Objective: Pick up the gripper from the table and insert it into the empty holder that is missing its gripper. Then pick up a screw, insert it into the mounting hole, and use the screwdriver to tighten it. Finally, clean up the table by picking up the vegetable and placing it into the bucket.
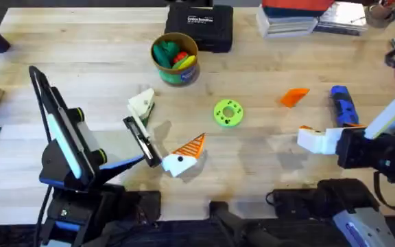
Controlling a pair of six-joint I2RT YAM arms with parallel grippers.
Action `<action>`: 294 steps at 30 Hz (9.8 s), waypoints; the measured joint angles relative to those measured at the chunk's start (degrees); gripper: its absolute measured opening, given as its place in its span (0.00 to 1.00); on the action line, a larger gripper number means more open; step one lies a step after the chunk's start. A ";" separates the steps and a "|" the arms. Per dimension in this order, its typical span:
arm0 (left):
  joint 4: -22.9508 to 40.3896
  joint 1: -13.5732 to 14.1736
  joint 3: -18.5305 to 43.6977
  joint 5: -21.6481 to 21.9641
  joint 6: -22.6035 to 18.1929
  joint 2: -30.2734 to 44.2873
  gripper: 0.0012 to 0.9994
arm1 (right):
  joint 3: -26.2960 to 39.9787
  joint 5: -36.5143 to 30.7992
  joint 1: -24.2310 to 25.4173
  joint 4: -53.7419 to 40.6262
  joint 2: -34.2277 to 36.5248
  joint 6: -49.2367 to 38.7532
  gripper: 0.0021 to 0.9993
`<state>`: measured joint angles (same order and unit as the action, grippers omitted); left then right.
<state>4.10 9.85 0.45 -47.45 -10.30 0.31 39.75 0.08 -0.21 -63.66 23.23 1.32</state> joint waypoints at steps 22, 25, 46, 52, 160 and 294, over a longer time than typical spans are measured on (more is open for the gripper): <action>1.29 0.00 0.00 -13.67 9.48 0.00 0.99 | 0.00 0.00 0.00 0.00 0.02 0.00 0.99; 1.29 0.00 0.00 -14.02 9.55 0.00 0.99 | 0.00 0.00 0.00 1.86 0.00 0.02 0.99; 1.29 0.00 0.00 -14.28 9.90 0.00 0.99 | 5.29 9.84 0.00 16.47 15.33 -7.12 0.99; 1.29 0.00 0.00 -14.30 9.90 0.00 0.99 | 18.93 5.59 0.00 3.97 36.23 -17.86 0.99; 1.29 0.00 0.00 -14.30 9.90 -0.01 0.99 | -11.39 58.84 -25.95 78.29 44.17 53.09 0.01; 1.31 0.04 -0.13 -14.28 11.27 0.31 0.99 | -6.47 53.31 -29.09 109.68 69.10 70.48 0.99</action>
<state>5.41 9.89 0.32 -61.73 0.97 0.62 33.28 53.39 -29.30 46.02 92.33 71.80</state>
